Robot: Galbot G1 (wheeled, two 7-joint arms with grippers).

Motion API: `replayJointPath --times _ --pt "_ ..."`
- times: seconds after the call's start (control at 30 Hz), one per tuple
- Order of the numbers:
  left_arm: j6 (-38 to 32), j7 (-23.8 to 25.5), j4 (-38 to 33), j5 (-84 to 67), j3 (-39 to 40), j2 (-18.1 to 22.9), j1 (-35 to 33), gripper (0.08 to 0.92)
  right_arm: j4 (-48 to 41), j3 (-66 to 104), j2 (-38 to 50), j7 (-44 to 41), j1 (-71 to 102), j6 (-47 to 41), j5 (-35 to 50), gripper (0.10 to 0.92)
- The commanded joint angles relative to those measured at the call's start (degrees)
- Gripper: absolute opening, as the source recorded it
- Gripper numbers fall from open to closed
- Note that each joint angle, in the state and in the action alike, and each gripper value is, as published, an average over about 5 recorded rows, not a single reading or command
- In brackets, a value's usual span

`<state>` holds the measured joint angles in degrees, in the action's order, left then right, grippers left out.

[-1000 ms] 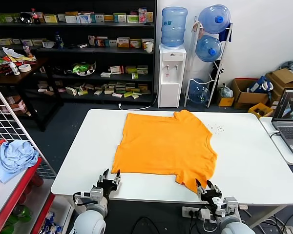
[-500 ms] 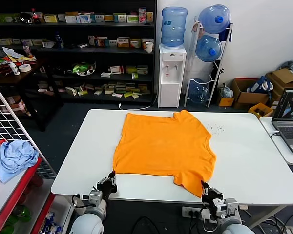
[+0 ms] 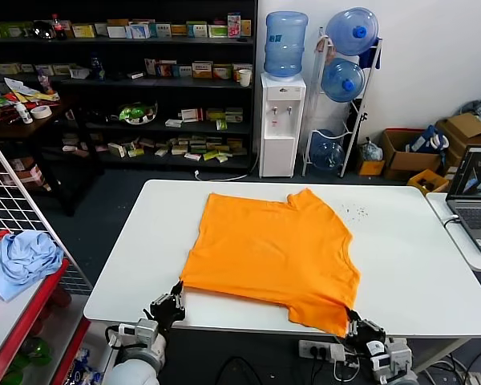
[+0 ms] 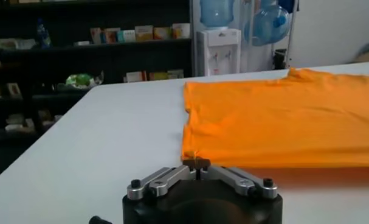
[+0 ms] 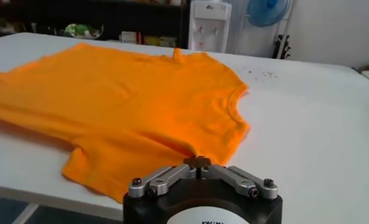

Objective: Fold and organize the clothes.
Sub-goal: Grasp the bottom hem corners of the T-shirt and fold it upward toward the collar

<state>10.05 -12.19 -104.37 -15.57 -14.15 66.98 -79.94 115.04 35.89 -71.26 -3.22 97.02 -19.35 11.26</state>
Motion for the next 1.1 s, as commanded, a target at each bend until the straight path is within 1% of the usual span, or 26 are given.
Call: replayJointPath --times 0.03,0.13,0.3,0.4,0.67,1.1 --pt "-0.46 -0.13 -4.63 0.84 -0.26 -1.43 -6.63 0.092 4.47 1.17 1.51 0.32 6.83 -0.1 -1.15 0.125" --pt "-0.82 -0.09 -5.97 1.55 -0.37 -1.49 -7.69 0.092 6.56 1.64 1.87 0.75 7.82 0.2 -1.2 0.125" --pt "-1.04 -0.04 -5.53 2.17 -0.09 -0.89 -5.33 0.092 7.4 2.48 3.08 1.44 4.43 0.8 0.09 0.125" --pt "-1.28 0.12 -4.01 2.16 0.5 -0.6 -3.09 0.092 4.97 2.32 4.83 1.12 0.67 1.73 1.41 0.125" --pt "-1.55 0.07 1.59 2.34 2.22 0.87 3.21 0.092 -5.35 0.76 8.18 -0.13 -10.68 7.15 2.22 0.125" --pt "-1.12 -0.12 9.11 1.3 4.3 0.52 9.81 0.092 -16.44 -4.67 8.34 -0.55 -21.82 8.57 2.58 0.125"
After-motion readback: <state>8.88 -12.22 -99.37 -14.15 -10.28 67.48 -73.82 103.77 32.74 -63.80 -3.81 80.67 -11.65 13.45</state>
